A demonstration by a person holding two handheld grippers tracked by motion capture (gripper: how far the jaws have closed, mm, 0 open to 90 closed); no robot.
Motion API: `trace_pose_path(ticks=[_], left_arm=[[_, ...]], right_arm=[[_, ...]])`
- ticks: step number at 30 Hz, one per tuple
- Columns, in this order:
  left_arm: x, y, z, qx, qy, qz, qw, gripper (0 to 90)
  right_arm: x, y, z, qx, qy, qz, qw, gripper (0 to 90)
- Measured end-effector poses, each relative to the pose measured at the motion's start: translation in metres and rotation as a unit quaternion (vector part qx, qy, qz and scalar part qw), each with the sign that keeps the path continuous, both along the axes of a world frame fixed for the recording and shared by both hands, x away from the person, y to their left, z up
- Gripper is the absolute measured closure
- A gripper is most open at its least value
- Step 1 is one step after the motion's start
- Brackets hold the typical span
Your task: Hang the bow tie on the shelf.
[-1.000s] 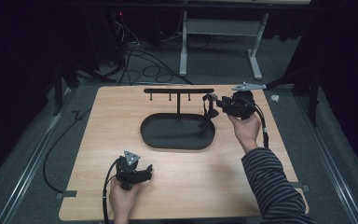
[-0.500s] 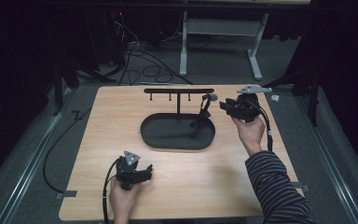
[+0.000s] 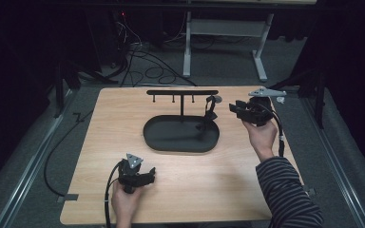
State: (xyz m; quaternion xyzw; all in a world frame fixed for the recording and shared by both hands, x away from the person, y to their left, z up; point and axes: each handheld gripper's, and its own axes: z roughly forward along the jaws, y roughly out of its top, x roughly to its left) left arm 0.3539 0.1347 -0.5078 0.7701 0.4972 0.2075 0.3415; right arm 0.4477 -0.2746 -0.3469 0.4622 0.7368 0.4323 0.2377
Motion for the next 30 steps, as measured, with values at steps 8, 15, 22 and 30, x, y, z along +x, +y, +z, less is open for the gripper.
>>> trace_pose_path(ticks=[8, 15, 22, 30], left_arm=[[0.000, 0.000, 0.000, 0.000, -0.001, 0.000, 1.0000, 17.8], [0.000, 0.000, 0.000, 0.000, 0.000, 0.000, 1.0000, 17.8], [0.000, 0.000, 0.000, 0.000, 0.000, 0.001, 1.0000, 17.8], [0.000, 0.000, 0.000, 0.001, 0.000, 0.000, 1.0000, 17.8]], right_arm=[[-0.008, -0.007, -0.001, 0.005, -0.004, -0.006, 1.0000, 65.1], [-0.017, -0.012, 0.000, 0.008, -0.007, -0.006, 0.9999, 64.6], [-0.024, -0.019, -0.004, 0.012, -0.002, -0.011, 0.9999, 63.8], [-0.034, -0.024, -0.009, 0.000, -0.004, -0.010, 0.9999, 62.7]])
